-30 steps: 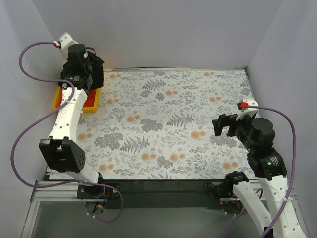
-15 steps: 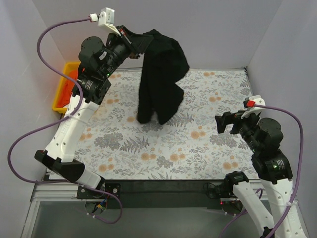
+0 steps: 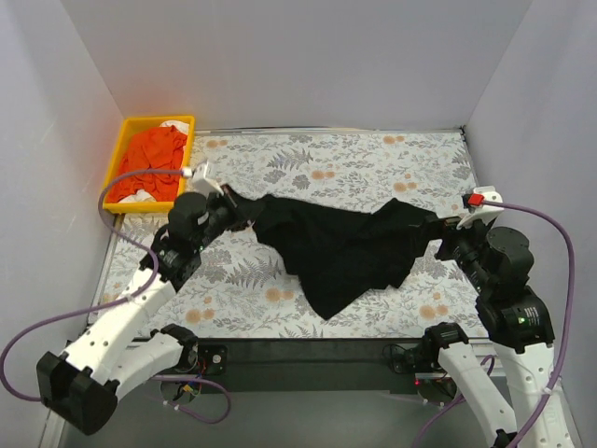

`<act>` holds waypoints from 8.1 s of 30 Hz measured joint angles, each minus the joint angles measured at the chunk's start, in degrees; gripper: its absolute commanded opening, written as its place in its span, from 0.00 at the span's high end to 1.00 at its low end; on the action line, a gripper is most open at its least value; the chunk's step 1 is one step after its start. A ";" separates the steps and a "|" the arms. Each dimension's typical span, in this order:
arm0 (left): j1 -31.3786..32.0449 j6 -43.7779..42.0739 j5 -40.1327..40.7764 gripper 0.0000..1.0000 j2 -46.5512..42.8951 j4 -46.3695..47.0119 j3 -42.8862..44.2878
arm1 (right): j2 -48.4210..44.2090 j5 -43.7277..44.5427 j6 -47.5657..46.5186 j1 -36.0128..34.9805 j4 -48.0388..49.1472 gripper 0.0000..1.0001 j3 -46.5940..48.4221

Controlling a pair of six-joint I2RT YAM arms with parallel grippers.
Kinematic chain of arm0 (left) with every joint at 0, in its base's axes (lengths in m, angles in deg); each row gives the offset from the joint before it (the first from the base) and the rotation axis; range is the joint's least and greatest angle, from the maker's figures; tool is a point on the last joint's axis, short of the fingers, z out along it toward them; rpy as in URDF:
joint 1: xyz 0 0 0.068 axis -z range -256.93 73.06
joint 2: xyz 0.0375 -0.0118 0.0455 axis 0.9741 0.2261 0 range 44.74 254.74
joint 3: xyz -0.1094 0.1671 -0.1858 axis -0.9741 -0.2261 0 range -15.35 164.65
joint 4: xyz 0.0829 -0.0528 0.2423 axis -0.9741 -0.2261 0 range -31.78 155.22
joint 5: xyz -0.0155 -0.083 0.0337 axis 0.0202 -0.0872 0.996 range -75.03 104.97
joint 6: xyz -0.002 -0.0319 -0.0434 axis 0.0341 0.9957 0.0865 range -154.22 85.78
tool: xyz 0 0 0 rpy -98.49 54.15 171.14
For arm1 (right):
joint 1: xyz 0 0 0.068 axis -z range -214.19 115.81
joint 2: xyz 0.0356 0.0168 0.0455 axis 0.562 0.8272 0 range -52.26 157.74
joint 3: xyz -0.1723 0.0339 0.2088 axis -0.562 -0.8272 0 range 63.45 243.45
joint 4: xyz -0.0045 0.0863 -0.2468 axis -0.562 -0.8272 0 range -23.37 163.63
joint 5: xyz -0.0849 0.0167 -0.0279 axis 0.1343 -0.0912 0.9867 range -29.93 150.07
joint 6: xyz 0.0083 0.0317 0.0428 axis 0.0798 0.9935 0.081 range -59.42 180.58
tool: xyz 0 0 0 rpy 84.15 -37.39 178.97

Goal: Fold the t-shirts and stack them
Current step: Move the tshirt to the center of the board, then flatten the tshirt out

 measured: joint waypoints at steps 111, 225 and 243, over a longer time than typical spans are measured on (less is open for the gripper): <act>6.10 -9.99 31.15 1.00 13.75 -32.22 16.65 | 44.15 17.64 12.96 10.86 0.81 0.99 4.20; -14.64 9.31 23.80 1.00 -0.07 -26.84 -22.80 | 64.04 -8.55 13.16 6.03 14.58 0.44 4.57; -14.64 7.82 18.60 1.00 -1.55 -26.91 -16.68 | 47.15 -3.98 10.40 5.68 11.15 0.47 -8.24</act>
